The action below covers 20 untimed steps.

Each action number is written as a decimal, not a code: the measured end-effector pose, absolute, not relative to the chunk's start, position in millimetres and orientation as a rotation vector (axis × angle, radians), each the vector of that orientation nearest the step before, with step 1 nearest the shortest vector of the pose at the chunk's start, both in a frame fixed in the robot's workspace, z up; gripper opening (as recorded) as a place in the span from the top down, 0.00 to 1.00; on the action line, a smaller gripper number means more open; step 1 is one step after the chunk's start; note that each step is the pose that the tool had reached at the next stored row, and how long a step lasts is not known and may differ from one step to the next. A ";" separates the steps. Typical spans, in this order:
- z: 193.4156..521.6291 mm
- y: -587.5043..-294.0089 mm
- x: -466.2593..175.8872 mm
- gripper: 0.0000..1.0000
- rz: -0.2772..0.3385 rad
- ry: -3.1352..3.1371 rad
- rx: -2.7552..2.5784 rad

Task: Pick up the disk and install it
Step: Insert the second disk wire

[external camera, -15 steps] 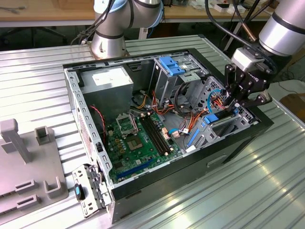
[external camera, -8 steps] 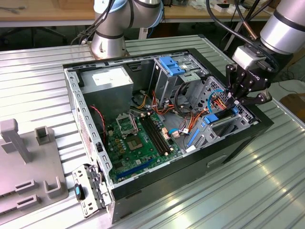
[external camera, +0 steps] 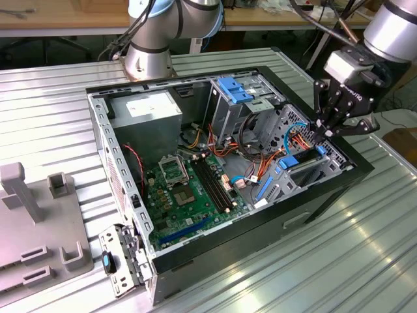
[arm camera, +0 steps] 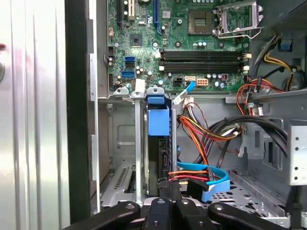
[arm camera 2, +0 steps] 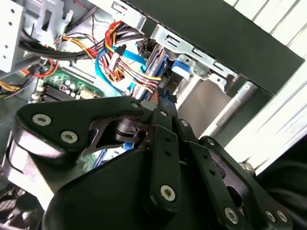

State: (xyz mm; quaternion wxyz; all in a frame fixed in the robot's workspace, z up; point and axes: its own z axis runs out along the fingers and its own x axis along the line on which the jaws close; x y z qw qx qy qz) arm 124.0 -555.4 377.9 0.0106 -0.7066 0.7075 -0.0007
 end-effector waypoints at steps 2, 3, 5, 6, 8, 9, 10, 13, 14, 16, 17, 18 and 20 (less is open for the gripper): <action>381.9 -554.5 124.1 0.89 -0.013 2.213 -2.210; 383.3 -553.1 124.1 0.89 -0.045 2.226 -2.224; 389.4 -551.3 124.1 0.89 -0.089 2.245 -2.244; 392.7 -550.9 124.0 0.89 -0.089 2.245 -2.244; 396.4 -548.0 124.1 0.89 -0.090 2.245 -2.244; 397.5 -545.4 124.1 0.89 -0.090 2.245 -2.244; 397.9 -543.8 124.0 0.89 -0.090 2.245 -2.244; 399.4 -540.6 122.4 0.89 -0.090 2.245 -2.244; 399.5 -539.5 122.0 0.89 -0.090 2.245 -2.244; 399.5 -537.5 121.7 0.83 -0.090 2.245 -2.244; 399.6 -536.9 121.4 0.76 -0.090 2.245 -2.244; 399.5 -534.7 121.3 0.70 -0.090 2.245 -2.244; 399.2 -528.5 121.3 0.64 -0.090 2.245 -2.244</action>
